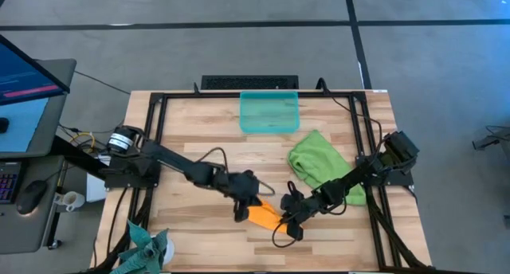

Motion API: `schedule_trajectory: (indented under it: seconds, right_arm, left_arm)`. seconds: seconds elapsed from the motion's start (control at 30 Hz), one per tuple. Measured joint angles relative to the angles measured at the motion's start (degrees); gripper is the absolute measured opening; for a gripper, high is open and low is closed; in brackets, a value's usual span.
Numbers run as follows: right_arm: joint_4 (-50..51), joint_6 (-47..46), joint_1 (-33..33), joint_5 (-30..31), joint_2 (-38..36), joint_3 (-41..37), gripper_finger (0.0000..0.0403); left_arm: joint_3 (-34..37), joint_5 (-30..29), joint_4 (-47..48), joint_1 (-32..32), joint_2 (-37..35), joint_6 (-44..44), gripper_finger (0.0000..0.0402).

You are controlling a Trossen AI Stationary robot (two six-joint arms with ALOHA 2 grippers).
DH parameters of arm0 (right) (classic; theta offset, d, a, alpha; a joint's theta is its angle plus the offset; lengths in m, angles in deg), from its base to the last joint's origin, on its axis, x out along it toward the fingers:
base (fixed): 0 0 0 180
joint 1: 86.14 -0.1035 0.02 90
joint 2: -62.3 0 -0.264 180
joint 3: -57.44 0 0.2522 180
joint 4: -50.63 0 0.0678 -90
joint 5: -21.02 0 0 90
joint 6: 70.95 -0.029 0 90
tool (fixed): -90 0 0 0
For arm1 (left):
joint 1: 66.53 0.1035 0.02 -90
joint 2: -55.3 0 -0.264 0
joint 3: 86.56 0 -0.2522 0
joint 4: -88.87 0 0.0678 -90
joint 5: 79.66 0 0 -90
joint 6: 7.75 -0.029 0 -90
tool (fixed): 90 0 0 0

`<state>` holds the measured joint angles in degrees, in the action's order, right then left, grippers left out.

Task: Roll microfiber towels into tight, uniform cylinder then place into a basket
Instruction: Put the rolled orange microfiber towel into the blue bin

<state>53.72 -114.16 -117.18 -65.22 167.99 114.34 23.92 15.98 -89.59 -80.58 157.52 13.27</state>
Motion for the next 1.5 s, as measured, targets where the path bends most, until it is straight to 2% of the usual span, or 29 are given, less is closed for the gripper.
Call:
schedule_trajectory:
  seconds: [0.13,0.3,0.4,0.63,0.83,0.97,1.13,1.27,1.5]
  right_arm:
    - [-0.05,0.12,0.0,0.1,0.0,0.0,0.0032]
    - [-0.08,0.14,0.0,0.18,0.0,-0.02,0.0023]
    - [-0.09,0.14,0.0,0.26,0.0,-0.02,0.0023]
    - [-0.16,0.17,0.02,0.62,0.0,-0.04,0.0028]
    - [-0.16,0.21,0.02,0.64,0.0,-0.04,0.0026]
    - [-0.16,0.21,0.04,0.66,0.0,-0.04,0.0029]
    - [-0.3,0.21,0.04,0.68,0.0,-0.09,0.0024]
    - [-0.35,0.21,0.07,0.64,0.0,-0.09,0.0031]
    - [-0.28,0.19,0.77,0.26,0.0,-0.09,0.0022]
  left_arm:
    - [0.43,3.48,-4.86,2.05,-0.02,-0.45,0.0005]
    - [0.15,4.62,-4.09,2.37,-0.04,-0.42,0.0034]
    - [0.15,3.99,-1.17,2.39,-0.04,0.75,0.0068]
    - [0.15,1.32,8.62,2.66,-0.04,11.87,0.017]
    - [0.15,2.14,9.92,2.55,-0.04,12.91,0.0224]
    - [0.13,1.86,9.99,2.59,0.25,13.19,0.0233]
    - [0.07,1.67,7.93,2.57,4.73,14.29,0.0232]
    - [-0.11,3.36,6.33,2.64,7.73,15.14,0.0231]
    - [0.03,5.84,3.71,1.57,8.09,14.09,0.0231]
